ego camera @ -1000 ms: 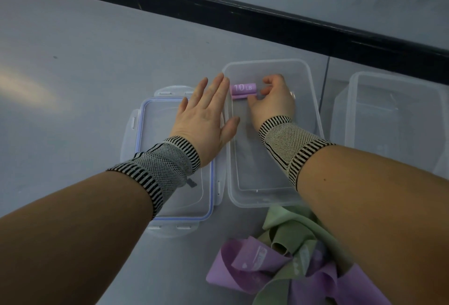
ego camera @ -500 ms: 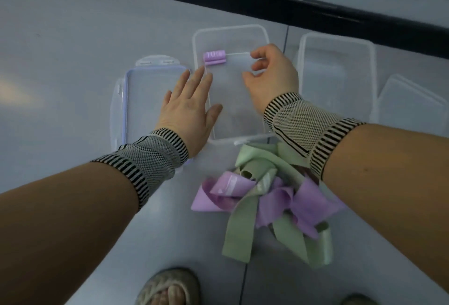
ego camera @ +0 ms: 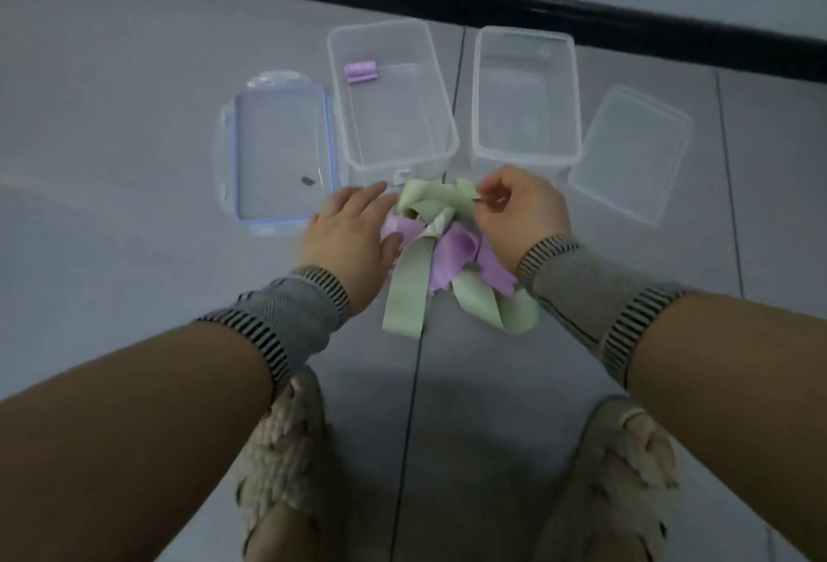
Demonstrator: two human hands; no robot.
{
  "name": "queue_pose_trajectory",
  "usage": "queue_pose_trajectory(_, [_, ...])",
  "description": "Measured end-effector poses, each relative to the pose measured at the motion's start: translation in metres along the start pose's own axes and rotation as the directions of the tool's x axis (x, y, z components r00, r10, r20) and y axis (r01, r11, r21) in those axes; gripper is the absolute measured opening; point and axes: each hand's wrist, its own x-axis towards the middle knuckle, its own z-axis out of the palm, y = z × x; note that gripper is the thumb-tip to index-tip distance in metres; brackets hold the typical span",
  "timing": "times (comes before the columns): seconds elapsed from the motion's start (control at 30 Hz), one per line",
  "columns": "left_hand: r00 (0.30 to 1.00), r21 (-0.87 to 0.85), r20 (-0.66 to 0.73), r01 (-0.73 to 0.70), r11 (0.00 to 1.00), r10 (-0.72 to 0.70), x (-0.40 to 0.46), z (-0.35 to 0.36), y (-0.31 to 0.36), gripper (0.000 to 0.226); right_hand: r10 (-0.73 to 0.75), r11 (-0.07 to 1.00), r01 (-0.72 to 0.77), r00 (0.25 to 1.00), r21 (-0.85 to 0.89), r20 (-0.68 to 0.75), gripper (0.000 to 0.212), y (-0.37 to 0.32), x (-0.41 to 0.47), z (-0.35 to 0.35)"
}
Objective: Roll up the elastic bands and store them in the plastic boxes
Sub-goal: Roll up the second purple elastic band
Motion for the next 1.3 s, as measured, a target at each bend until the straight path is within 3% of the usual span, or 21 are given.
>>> queue_pose_trajectory(0.17, [0.997, -0.024, 0.055, 0.055, 0.998, -0.054, 0.014, 0.038, 0.009, 0.049, 0.038, 0.999, -0.035, 0.996, -0.035, 0.087, 0.014, 0.034, 0.0, 0.031])
queue_pose_trajectory(0.37, [0.961, 0.005, 0.261, 0.095, 0.995, -0.093, 0.026, 0.064, 0.025, 0.062, -0.006, 0.979, 0.046, 0.98, -0.199, 0.197, 0.039, 0.061, 0.008, 0.044])
queue_pose_trajectory(0.5, [0.936, -0.011, 0.349, 0.046, 0.999, -0.039, 0.028, 0.071, 0.026, 0.061, 0.062, 0.971, -0.007, 0.973, -0.238, 0.221, 0.029, 0.076, 0.008, 0.044])
queue_pose_trajectory(0.6, [0.927, -0.018, 0.373, 0.038, 0.999, -0.028, 0.025, 0.072, 0.027, 0.058, 0.07, 0.982, -0.028, 0.973, -0.189, 0.219, 0.021, 0.077, 0.006, 0.043])
queue_pose_trajectory(0.8, [0.934, -0.042, 0.358, 0.034, 0.999, -0.017, 0.024, 0.072, 0.027, 0.062, 0.073, 0.99, -0.036, 0.958, -0.136, 0.276, 0.041, 0.067, 0.002, 0.048])
queue_pose_trajectory(0.97, [0.944, -0.057, 0.329, 0.04, 0.998, -0.019, 0.024, 0.071, 0.025, 0.063, 0.094, 0.992, -0.071, 0.968, -0.107, 0.233, 0.06, 0.065, 0.007, 0.051])
queue_pose_trajectory(1.17, [0.952, -0.057, 0.305, 0.024, 0.998, -0.006, 0.021, 0.07, 0.026, 0.064, 0.077, 0.98, -0.026, 0.964, -0.196, 0.255, 0.021, 0.066, 0.005, 0.048])
queue_pose_trajectory(1.3, [0.961, -0.047, 0.274, 0.031, 0.998, -0.017, 0.019, 0.067, 0.026, 0.065, 0.038, 0.968, 0.008, 0.983, -0.249, 0.181, 0.019, 0.068, 0.005, 0.05])
